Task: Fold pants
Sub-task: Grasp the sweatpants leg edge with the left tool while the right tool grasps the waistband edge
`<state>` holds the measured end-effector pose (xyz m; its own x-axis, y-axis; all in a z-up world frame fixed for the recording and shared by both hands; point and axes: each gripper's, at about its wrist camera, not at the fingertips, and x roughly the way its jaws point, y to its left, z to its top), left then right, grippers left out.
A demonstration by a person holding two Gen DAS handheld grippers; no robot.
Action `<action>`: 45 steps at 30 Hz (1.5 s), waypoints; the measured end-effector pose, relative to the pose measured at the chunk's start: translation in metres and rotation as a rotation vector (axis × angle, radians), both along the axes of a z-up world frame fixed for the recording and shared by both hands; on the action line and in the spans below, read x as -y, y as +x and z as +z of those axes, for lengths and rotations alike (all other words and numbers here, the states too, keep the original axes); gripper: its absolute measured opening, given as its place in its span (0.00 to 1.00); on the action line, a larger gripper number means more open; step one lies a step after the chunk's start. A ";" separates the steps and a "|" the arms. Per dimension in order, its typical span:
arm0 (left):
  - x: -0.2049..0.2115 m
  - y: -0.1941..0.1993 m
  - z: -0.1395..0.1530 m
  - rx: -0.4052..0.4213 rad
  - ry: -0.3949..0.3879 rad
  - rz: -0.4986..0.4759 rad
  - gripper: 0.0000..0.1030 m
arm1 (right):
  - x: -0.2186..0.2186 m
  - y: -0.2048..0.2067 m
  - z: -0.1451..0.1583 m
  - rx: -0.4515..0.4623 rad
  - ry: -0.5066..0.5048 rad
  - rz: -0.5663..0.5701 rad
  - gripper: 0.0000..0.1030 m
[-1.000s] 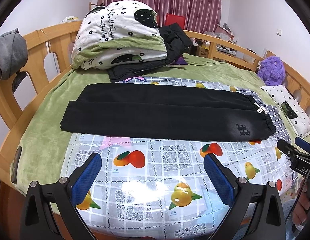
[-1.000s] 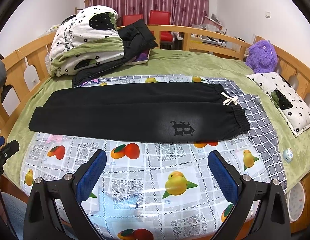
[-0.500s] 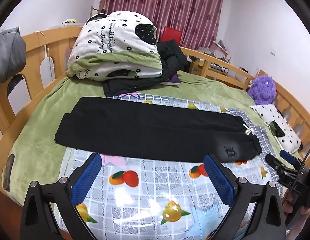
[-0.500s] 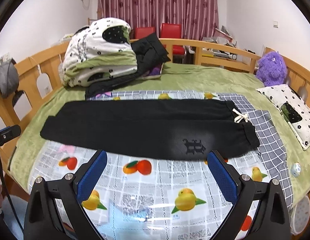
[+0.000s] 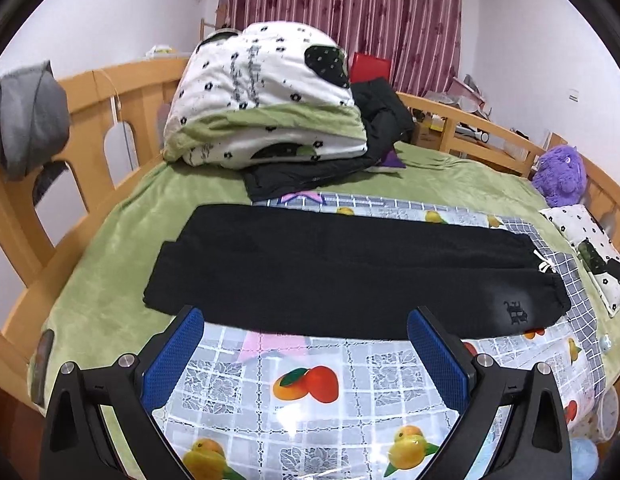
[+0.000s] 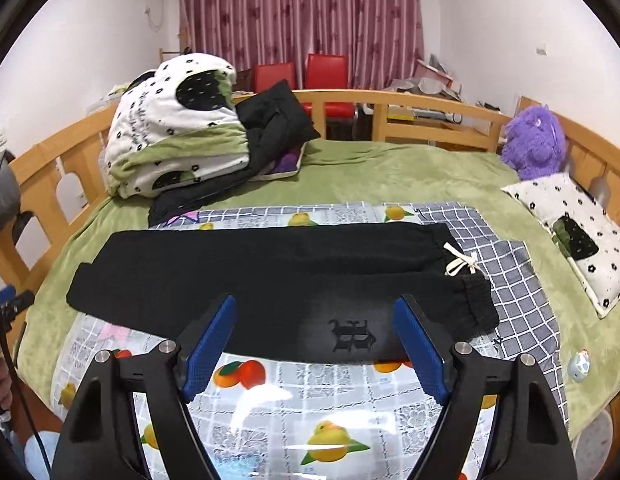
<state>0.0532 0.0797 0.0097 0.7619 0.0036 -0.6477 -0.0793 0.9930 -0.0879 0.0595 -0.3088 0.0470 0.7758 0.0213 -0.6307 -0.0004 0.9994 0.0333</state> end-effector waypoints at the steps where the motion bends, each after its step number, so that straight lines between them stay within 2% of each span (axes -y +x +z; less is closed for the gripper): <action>1: -0.004 0.004 -0.003 -0.010 -0.009 0.006 0.96 | 0.006 0.002 -0.001 -0.007 0.012 0.001 0.78; 3: -0.014 0.009 -0.012 -0.022 -0.028 0.026 0.91 | 0.022 0.010 -0.008 -0.036 0.034 -0.003 0.78; 7: -0.027 0.025 -0.039 -0.082 -0.042 0.033 0.89 | 0.044 0.020 -0.030 -0.084 0.018 -0.034 0.78; 10: -0.037 0.033 -0.062 -0.106 -0.051 0.063 0.87 | 0.064 0.028 -0.062 -0.112 -0.006 -0.090 0.77; 13: -0.048 0.041 -0.087 -0.131 -0.110 0.092 0.87 | 0.080 0.031 -0.093 -0.134 0.008 -0.128 0.71; 16: -0.059 0.049 -0.109 -0.148 -0.188 0.116 0.87 | 0.099 0.035 -0.132 -0.175 0.056 -0.166 0.65; 19: -0.068 0.059 -0.129 -0.155 -0.254 0.134 0.87 | 0.116 0.044 -0.163 -0.213 0.121 -0.195 0.64; 25: -0.080 0.081 -0.161 -0.158 -0.318 0.187 0.86 | 0.138 0.060 -0.198 -0.230 0.213 -0.240 0.64; 27: -0.085 0.085 -0.172 -0.155 -0.362 0.218 0.80 | 0.144 0.066 -0.208 -0.241 0.254 -0.241 0.64; 31: -0.096 0.095 -0.196 -0.179 -0.469 0.243 0.76 | 0.153 0.076 -0.230 -0.245 0.346 -0.244 0.64; 35: -0.098 0.108 -0.199 -0.163 -0.439 0.251 0.74 | 0.157 0.087 -0.236 -0.210 0.388 -0.256 0.64; 37: -0.098 0.116 -0.200 -0.161 -0.419 0.271 0.66 | 0.159 0.095 -0.239 -0.210 0.405 -0.263 0.64; 38: -0.098 0.120 -0.201 -0.162 -0.416 0.284 0.64 | 0.159 0.099 -0.239 -0.204 0.411 -0.268 0.58; 39: -0.099 0.123 -0.200 -0.158 -0.419 0.301 0.58 | 0.158 0.101 -0.240 -0.202 0.404 -0.278 0.40; 40: -0.101 0.124 -0.200 -0.150 -0.426 0.329 0.51 | 0.156 0.105 -0.240 -0.212 0.377 -0.298 0.29; 41: -0.103 0.126 -0.199 -0.152 -0.424 0.342 0.45 | 0.156 0.107 -0.238 -0.216 0.361 -0.312 0.23; 42: -0.104 0.129 -0.197 -0.158 -0.408 0.351 0.25 | 0.156 0.106 -0.235 -0.206 0.364 -0.319 0.21; 43: -0.106 0.131 -0.192 -0.160 -0.374 0.355 0.13 | 0.156 0.104 -0.228 -0.182 0.376 -0.324 0.20; 45: -0.109 0.132 -0.178 -0.127 -0.363 0.312 0.09 | 0.154 0.104 -0.213 -0.147 0.370 -0.312 0.19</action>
<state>0.1855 0.1887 -0.1682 0.6752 -0.0239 -0.7372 -0.4009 0.8270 -0.3940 0.1631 -0.4632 -0.1660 0.6842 0.0451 -0.7279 0.3282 0.8723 0.3625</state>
